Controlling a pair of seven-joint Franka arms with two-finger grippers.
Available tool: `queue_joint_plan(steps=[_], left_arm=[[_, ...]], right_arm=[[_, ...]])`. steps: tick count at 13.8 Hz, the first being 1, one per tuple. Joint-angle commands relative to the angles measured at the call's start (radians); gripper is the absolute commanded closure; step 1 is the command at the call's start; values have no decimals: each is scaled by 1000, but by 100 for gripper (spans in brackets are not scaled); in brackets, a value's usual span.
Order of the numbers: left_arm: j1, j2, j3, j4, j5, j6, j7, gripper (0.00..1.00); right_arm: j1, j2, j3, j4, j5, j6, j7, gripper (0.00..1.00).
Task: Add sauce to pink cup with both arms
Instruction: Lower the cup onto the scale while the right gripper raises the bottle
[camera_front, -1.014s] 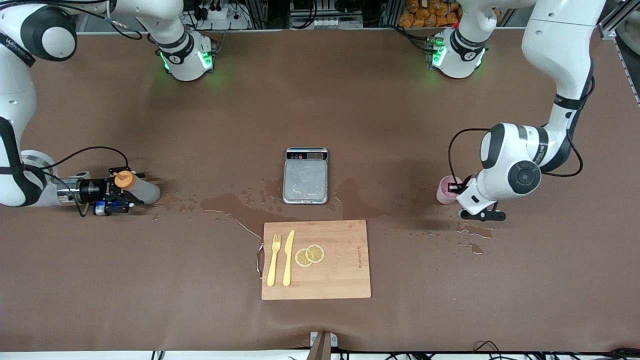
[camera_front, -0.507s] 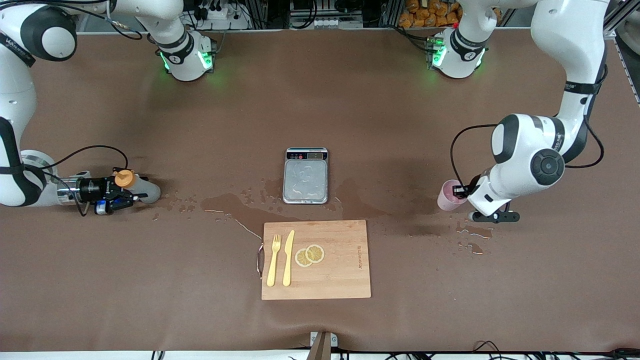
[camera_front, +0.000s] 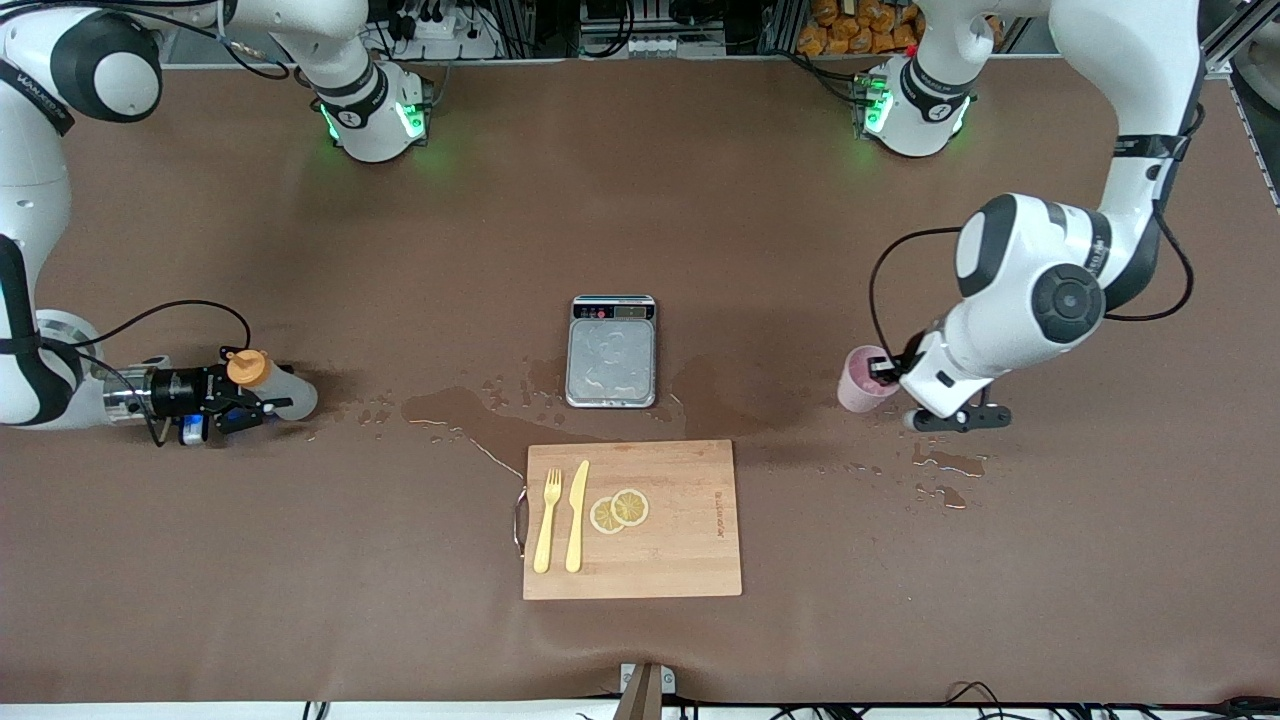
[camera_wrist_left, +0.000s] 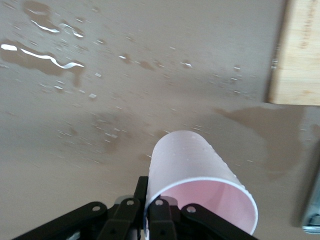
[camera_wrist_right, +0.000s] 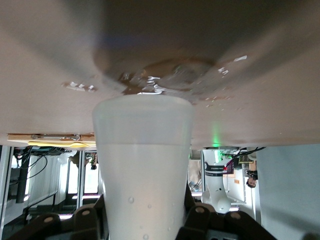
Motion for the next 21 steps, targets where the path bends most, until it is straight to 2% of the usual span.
queue_joint_plan(steps=[1, 3, 5, 9, 13, 16, 19, 21], left_arm=[[-21, 4, -73, 47, -6, -41, -146, 100], [-62, 21, -90, 85, -17, -42, -243, 100], [-135, 60, -90, 140, -17, -42, -355, 100], [-289, 186, -88, 263, -12, -41, -548, 100], [-377, 318, -82, 403, -6, -33, -711, 100], [-413, 367, -79, 443, -8, -9, -747, 100], [-446, 395, -74, 443, -8, 71, -768, 100], [-470, 413, -74, 443, -8, 111, -770, 100]], right_arm=[[38, -26, -9, 68, -52, -6, 100, 45], [66, -34, -7, 116, -96, -6, 150, 45], [88, -53, -12, 122, -104, -3, 191, 45], [174, -146, -9, 119, -185, 72, 324, 45], [274, -230, -7, 119, -254, 125, 514, 45], [346, -290, -6, 113, -341, 164, 648, 45], [418, -316, -10, 113, -361, 165, 765, 45], [486, -336, -6, 114, -476, 194, 875, 45]])
